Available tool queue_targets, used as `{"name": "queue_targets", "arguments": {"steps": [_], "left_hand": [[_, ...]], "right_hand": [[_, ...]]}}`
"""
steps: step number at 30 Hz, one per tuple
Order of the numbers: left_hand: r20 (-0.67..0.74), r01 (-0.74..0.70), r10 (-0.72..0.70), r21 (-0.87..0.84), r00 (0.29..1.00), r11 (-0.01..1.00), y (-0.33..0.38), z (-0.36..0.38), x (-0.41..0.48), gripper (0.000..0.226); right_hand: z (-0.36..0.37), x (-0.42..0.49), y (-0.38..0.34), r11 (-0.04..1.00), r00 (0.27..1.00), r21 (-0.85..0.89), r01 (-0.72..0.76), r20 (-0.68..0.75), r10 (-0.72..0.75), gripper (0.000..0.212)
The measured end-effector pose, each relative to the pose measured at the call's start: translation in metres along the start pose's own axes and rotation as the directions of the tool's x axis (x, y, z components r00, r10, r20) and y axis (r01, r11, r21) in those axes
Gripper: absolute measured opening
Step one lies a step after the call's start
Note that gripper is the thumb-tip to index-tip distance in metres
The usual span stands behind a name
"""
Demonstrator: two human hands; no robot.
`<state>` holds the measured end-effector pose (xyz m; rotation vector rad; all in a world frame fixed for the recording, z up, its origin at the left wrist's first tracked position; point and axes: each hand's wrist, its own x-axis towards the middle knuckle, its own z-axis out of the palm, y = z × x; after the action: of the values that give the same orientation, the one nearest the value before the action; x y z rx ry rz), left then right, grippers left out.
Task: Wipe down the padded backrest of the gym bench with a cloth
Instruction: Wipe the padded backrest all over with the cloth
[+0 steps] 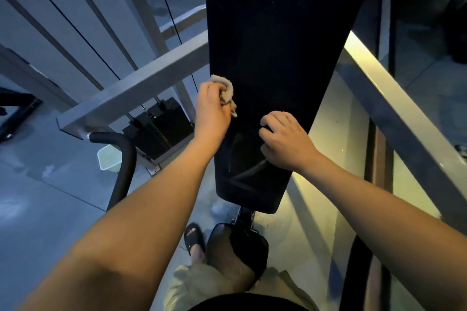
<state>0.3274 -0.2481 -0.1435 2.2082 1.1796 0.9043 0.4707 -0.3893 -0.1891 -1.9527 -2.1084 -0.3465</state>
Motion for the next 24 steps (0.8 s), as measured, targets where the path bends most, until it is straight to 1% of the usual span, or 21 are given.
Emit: {"name": "queue_targets", "arguments": {"steps": [1,3,6,7,8,9,10,11,13,14,15,16,17,19,21,22,24], "left_hand": [[0.038,0.004,-0.006,0.039,0.999,0.999,-0.009,0.009,-0.005,0.017],[0.114,0.075,-0.086,0.094,0.990,0.993,-0.027,0.018,-0.019,0.014],[0.280,0.160,-0.207,0.183,0.937,0.970,-0.048,0.018,-0.038,0.016],[0.296,0.166,-0.218,0.192,0.930,0.967,-0.045,0.016,-0.042,0.015],[0.285,0.167,-0.205,0.153,0.936,0.974,-0.039,0.012,-0.044,0.014],[0.259,0.165,-0.175,0.061,0.950,0.984,-0.027,0.008,-0.044,0.013],[0.211,0.163,-0.150,-0.048,0.966,0.985,-0.011,0.003,-0.043,0.011],[0.133,0.155,-0.138,-0.125,0.981,0.980,0.001,0.000,-0.038,0.011],[-0.031,0.084,-0.092,-0.196,0.995,0.977,0.023,-0.005,-0.023,0.015],[-0.070,0.024,-0.038,-0.183,0.997,0.983,0.026,-0.004,-0.014,0.018],[-0.062,-0.032,0.024,-0.140,0.998,0.990,0.026,-0.001,-0.007,0.021],[-0.019,-0.081,0.080,-0.075,0.997,0.994,0.020,0.005,-0.001,0.025],[0.029,-0.120,0.121,-0.015,0.992,0.993,0.013,0.011,0.002,0.030],[0.083,-0.171,0.166,0.059,0.983,0.984,0.002,0.023,0.004,0.037],[0.092,-0.208,0.200,0.083,0.975,0.975,0.000,0.028,0.006,0.035],[0.111,-0.225,0.213,0.107,0.971,0.969,0.000,0.030,0.007,0.033],[0.176,-0.258,0.226,0.181,0.958,0.949,-0.005,0.028,0.005,0.035]], "right_hand": [[0.001,-0.004,0.000,1.000,1.000,0.007,-0.030,-0.001,0.030,0.022],[0.002,-0.010,0.001,0.996,0.996,0.019,-0.087,-0.008,0.087,0.020],[0.000,-0.018,0.003,0.987,0.987,0.037,-0.158,-0.023,0.159,0.013],[-0.001,-0.019,0.004,0.983,0.983,0.044,-0.180,-0.034,0.182,0.012],[-0.003,-0.020,0.005,0.977,0.977,0.052,-0.206,-0.050,0.208,0.012],[-0.005,-0.021,0.006,0.970,0.968,0.060,-0.236,-0.070,0.240,0.014],[-0.008,-0.021,0.008,0.959,0.955,0.067,-0.274,-0.095,0.279,0.018],[-0.011,-0.021,0.009,0.944,0.936,0.074,-0.321,-0.128,0.329,0.022],[-0.017,-0.021,0.012,0.888,0.862,0.111,-0.446,-0.215,0.460,0.028],[-0.018,-0.020,0.012,0.849,0.808,0.148,-0.508,-0.262,0.529,0.027],[-0.018,-0.019,0.012,0.808,0.750,0.190,-0.558,-0.301,0.589,0.026],[-0.017,-0.018,0.013,0.771,0.701,0.232,-0.593,-0.323,0.636,0.026],[-0.014,-0.017,0.012,0.742,0.667,0.271,-0.613,-0.327,0.670,0.028],[-0.008,-0.018,0.012,0.686,0.623,0.361,-0.631,-0.290,0.726,0.032],[-0.004,-0.023,0.013,0.586,0.567,0.470,-0.660,-0.200,0.799,0.033],[-0.002,-0.027,0.015,0.541,0.551,0.510,-0.669,-0.148,0.821,0.033],[0.002,-0.035,0.017,0.503,0.565,0.550,-0.667,-0.068,0.822,0.033]]}}
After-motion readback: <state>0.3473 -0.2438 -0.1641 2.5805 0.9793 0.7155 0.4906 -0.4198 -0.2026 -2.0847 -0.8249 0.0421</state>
